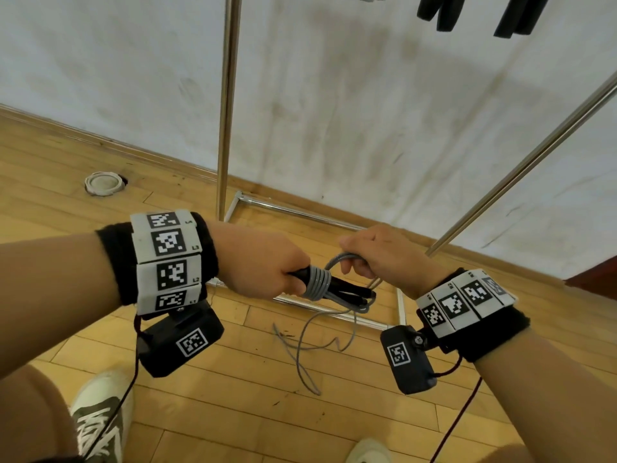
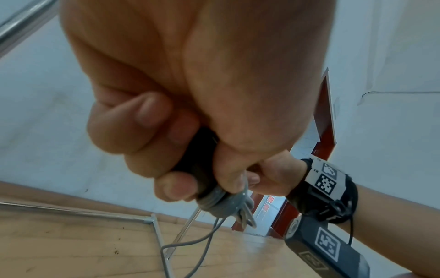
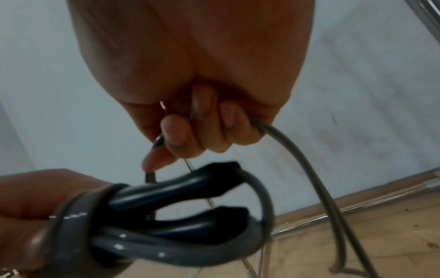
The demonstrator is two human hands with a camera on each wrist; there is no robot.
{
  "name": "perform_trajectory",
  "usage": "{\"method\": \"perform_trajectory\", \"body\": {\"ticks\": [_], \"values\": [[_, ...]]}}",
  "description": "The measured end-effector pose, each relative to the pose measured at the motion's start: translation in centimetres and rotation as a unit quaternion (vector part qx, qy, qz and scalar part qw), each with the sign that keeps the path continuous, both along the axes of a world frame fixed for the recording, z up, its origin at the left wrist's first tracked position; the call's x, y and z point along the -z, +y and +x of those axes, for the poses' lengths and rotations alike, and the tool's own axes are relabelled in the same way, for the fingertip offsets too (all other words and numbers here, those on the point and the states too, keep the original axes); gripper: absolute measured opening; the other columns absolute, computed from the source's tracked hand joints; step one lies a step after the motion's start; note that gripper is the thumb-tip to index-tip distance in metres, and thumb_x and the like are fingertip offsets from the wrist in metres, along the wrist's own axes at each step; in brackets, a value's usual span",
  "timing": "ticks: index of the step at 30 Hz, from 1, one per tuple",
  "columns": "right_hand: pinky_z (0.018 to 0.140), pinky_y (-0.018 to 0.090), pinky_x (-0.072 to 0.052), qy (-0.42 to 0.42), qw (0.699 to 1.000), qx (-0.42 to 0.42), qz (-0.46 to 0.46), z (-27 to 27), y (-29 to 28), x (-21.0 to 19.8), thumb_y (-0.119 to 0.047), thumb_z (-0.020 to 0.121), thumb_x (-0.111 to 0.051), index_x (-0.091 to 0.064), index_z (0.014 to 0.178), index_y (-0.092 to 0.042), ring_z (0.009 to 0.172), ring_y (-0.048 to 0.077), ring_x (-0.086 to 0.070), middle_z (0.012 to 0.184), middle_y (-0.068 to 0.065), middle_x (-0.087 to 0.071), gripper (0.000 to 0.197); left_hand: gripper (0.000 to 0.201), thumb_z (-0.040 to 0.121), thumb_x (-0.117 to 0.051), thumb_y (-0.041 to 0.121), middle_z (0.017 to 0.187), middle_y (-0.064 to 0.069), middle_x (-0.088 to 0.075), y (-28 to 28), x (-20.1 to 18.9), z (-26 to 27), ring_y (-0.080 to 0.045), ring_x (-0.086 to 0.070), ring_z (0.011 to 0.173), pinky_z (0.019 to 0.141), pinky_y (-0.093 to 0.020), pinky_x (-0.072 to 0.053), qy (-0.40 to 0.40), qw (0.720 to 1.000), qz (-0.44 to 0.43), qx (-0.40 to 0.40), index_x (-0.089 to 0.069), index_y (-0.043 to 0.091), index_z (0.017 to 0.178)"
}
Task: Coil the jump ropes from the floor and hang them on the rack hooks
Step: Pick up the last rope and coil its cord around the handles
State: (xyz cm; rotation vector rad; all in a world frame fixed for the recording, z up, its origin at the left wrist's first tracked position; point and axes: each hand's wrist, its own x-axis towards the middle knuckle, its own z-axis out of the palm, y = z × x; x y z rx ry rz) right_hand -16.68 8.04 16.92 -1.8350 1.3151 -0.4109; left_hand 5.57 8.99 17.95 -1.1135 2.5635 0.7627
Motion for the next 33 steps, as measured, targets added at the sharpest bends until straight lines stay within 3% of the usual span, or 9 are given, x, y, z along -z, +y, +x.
{"method": "perform_trajectory", "body": {"ticks": [4, 7, 10, 15, 18, 21, 25, 29, 33], "values": [[0.049, 0.014, -0.039, -0.002, 1.000, 0.031, 0.003, 0.4, 0.0, -0.5, -0.022, 0.094, -0.058, -0.070, 0.061, -0.008, 0.043, 0.013, -0.040, 0.045, 0.004, -0.050, 0.038, 0.019, 0.102, -0.043, 0.040, 0.078, 0.004, -0.057, -0.4, 0.3, 0.1, -0.011, -0.052, 0.062, 0.058, -0.024, -0.041, -0.012, 0.998, -0.049, -0.029, -0.049, 0.028, 0.088], [0.045, 0.017, -0.038, -0.020, 0.999, 0.038, 0.028, 0.7, 0.2, -0.8, -0.022, 0.094, -0.061, -0.072, 0.072, -0.008, 0.044, 0.013, -0.044, 0.051, 0.004, -0.057, 0.028, 0.017, 0.102, -0.044, 0.037, 0.078, 0.002, -0.058, -0.7, 0.7, 0.2, -0.012, -0.052, 0.061, 0.055, -0.024, -0.038, -0.002, 0.994, -0.084, -0.064, -0.051, 0.023, 0.095], [0.045, 0.019, -0.043, -0.068, 0.996, 0.060, 0.024, 1.2, 0.7, -0.7, -0.018, 0.095, -0.062, -0.068, 0.084, -0.005, 0.044, 0.011, -0.050, 0.057, 0.003, -0.063, 0.018, 0.018, 0.102, -0.044, 0.034, 0.076, 0.002, -0.057, -1.0, 1.0, 0.2, -0.012, -0.050, 0.058, 0.051, -0.024, -0.035, 0.043, 0.986, -0.123, -0.106, -0.048, 0.023, 0.089], [0.061, 0.025, -0.054, -0.174, 0.981, 0.087, 0.005, 1.9, 1.3, -0.4, -0.004, 0.098, -0.054, -0.063, 0.102, -0.006, 0.063, 0.012, -0.062, 0.074, 0.005, -0.069, 0.011, 0.022, 0.102, -0.046, 0.032, 0.072, 0.003, -0.059, -1.7, 0.3, 0.6, -0.011, -0.052, 0.054, 0.047, -0.020, -0.036, 0.158, 0.964, -0.125, -0.170, -0.046, 0.029, 0.080], [0.060, 0.025, -0.052, -0.208, 0.976, 0.068, -0.016, 1.9, 1.7, -0.3, -0.002, 0.100, -0.048, -0.061, 0.111, -0.008, 0.068, 0.017, -0.064, 0.082, 0.006, -0.071, 0.019, 0.019, 0.101, -0.046, 0.032, 0.075, -0.002, -0.061, -2.1, -0.2, 1.1, -0.018, -0.055, 0.061, 0.054, -0.030, -0.043, 0.204, 0.954, -0.105, -0.193, -0.053, 0.021, 0.088], [0.050, 0.024, -0.049, -0.218, 0.973, 0.073, -0.039, 1.7, 2.3, 0.2, -0.011, 0.099, -0.054, -0.065, 0.107, -0.008, 0.061, 0.017, -0.064, 0.080, 0.009, -0.073, 0.014, 0.022, 0.101, -0.046, 0.032, 0.075, -0.005, -0.061, -1.8, -0.5, 1.0, -0.019, -0.054, 0.060, 0.059, -0.038, -0.048, 0.245, 0.946, -0.063, -0.201, -0.056, 0.015, 0.095], [0.044, 0.022, -0.044, -0.218, 0.972, 0.067, -0.056, 1.2, 2.6, 0.6, -0.026, 0.097, -0.059, -0.071, 0.098, -0.015, 0.054, 0.017, -0.061, 0.077, 0.010, -0.073, 0.017, 0.021, 0.102, -0.045, 0.030, 0.068, 0.001, -0.058, -1.2, -0.9, 0.8, -0.009, -0.048, 0.052, 0.052, -0.027, -0.043, 0.279, 0.939, -0.032, -0.197, -0.057, 0.013, 0.097], [0.047, 0.024, -0.041, -0.178, 0.979, 0.046, -0.083, 1.0, 2.9, 0.4, -0.053, 0.090, -0.054, -0.074, 0.082, -0.022, 0.046, 0.016, -0.050, 0.064, 0.007, -0.067, 0.038, 0.020, 0.102, -0.046, 0.026, 0.063, 0.005, -0.055, -0.7, -1.7, 0.8, -0.009, -0.045, 0.048, 0.047, -0.022, -0.040, 0.324, 0.929, 0.005, -0.177, -0.057, 0.009, 0.098], [0.057, 0.032, -0.042, -0.131, 0.983, 0.003, -0.132, 0.5, 2.9, 0.0, -0.031, 0.098, -0.053, -0.074, 0.084, -0.029, 0.055, 0.023, -0.045, 0.065, 0.004, -0.059, 0.025, 0.019, 0.102, -0.046, 0.026, 0.061, 0.005, -0.055, -0.4, -2.3, 1.3, -0.013, -0.045, 0.051, 0.049, -0.027, -0.042, 0.325, 0.933, 0.048, -0.149, -0.056, 0.010, 0.102]]}}
